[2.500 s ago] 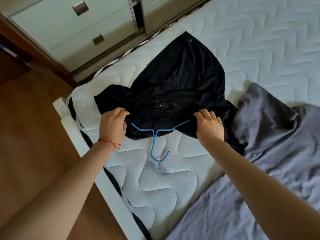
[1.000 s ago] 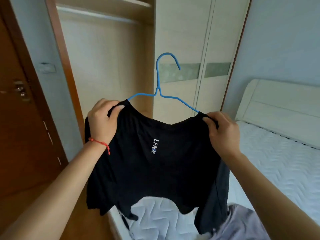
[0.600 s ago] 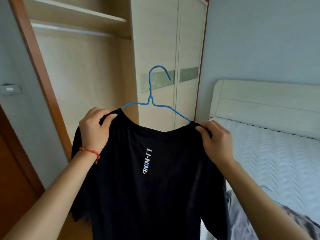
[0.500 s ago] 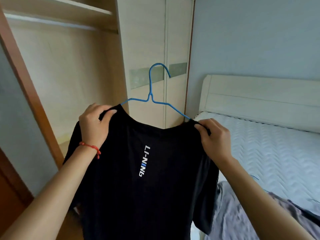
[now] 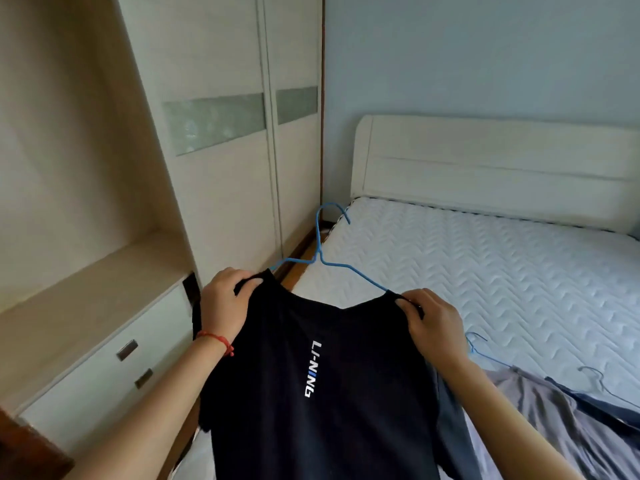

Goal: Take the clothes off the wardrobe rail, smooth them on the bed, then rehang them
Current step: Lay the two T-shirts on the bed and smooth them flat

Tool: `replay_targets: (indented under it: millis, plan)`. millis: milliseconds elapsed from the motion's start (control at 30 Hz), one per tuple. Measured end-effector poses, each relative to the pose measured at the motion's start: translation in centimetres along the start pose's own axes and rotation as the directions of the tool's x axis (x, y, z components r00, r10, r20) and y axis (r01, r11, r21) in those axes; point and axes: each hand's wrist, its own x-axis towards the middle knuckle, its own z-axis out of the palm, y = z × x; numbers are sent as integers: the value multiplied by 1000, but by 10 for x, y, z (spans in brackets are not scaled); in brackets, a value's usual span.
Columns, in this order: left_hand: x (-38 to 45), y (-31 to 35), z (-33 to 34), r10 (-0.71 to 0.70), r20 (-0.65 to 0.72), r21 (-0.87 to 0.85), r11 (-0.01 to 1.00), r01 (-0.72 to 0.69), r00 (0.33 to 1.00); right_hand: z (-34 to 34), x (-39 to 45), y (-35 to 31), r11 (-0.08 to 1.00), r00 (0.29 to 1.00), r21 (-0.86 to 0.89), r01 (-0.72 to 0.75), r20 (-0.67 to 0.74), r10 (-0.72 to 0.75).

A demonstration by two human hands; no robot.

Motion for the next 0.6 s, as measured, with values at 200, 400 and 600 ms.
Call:
replay_targets:
  millis: [200,400,600]
  plan:
    - [33,-41,84,-59,153,17,998,58,986,56,24,54,984,982,-47,-169,75,172]
    - [87,-56,167,2,216,-60,998,11,976,92,65,96,954,957,-96,-284,29,288]
    - [132,-93,265,57,336,-114,993,-20,940,139,106,146,899,911,-152,-411,-49,408]
